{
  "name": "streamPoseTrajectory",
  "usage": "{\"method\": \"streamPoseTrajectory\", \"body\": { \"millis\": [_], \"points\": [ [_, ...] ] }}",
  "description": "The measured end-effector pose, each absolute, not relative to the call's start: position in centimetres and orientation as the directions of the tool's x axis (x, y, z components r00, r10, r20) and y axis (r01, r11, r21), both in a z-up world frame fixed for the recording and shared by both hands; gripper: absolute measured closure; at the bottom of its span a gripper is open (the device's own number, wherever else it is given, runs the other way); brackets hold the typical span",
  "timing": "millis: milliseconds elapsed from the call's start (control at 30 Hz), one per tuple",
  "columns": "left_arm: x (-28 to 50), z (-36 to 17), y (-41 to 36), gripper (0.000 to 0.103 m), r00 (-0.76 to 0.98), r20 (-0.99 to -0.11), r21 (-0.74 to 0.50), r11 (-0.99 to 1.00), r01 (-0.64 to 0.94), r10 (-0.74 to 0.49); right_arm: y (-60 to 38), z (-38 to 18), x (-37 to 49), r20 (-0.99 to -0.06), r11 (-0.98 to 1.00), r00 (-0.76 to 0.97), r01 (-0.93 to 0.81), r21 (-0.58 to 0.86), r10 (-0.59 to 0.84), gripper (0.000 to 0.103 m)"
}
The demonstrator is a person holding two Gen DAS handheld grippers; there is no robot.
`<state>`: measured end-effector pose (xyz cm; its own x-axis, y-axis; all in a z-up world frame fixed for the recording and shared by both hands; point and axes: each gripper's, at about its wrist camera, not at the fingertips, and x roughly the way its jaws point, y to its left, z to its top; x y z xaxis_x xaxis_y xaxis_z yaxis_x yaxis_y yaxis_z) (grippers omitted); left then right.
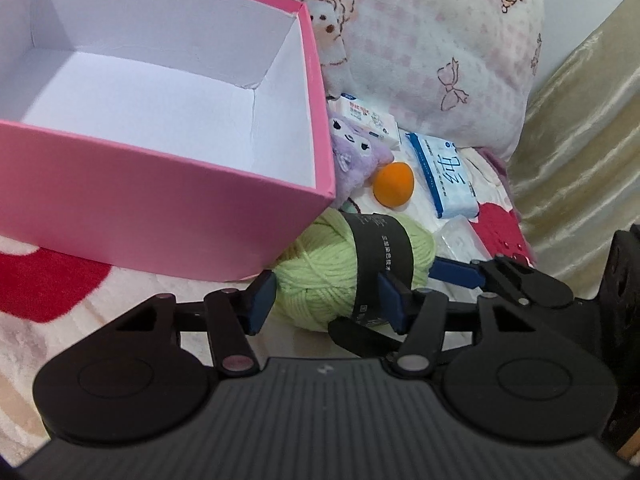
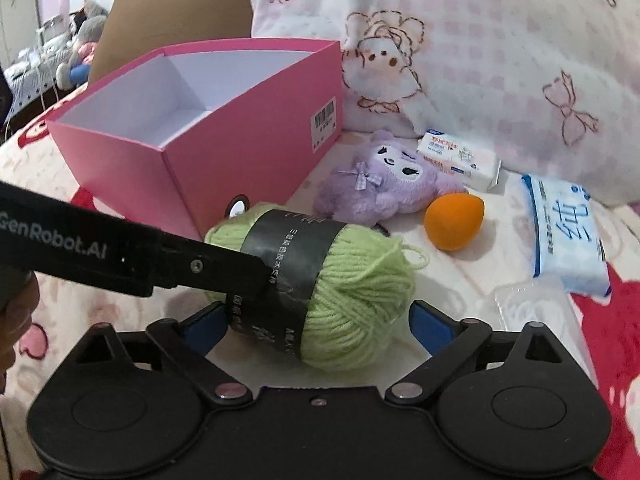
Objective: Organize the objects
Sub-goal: 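Close the left gripper around the green yarn ball, then lift the yarn ball with the left gripper and carry it over the pink box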
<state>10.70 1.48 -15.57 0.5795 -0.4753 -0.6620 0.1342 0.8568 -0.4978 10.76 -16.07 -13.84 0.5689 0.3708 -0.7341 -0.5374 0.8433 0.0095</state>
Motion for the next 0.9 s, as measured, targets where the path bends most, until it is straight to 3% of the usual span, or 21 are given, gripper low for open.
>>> {"method": "streamPoseTrajectory", "body": {
  "millis": [367,900],
  "points": [
    [10.6,-16.5,1.4,0.046,0.573,-0.647,-0.550,0.828,0.108,-0.504,-15.6,-14.4,10.5,-0.732,0.822,0.554,-0.570,0.015,0.397,0.011],
    [9.3,-16.2,-1.1,0.045,0.565,-0.666,-0.490,0.857,0.161,-0.487,-15.2,-13.4,8.7,-0.726,0.802,0.556,-0.597,-0.011,0.405,0.014]
  ]
}}
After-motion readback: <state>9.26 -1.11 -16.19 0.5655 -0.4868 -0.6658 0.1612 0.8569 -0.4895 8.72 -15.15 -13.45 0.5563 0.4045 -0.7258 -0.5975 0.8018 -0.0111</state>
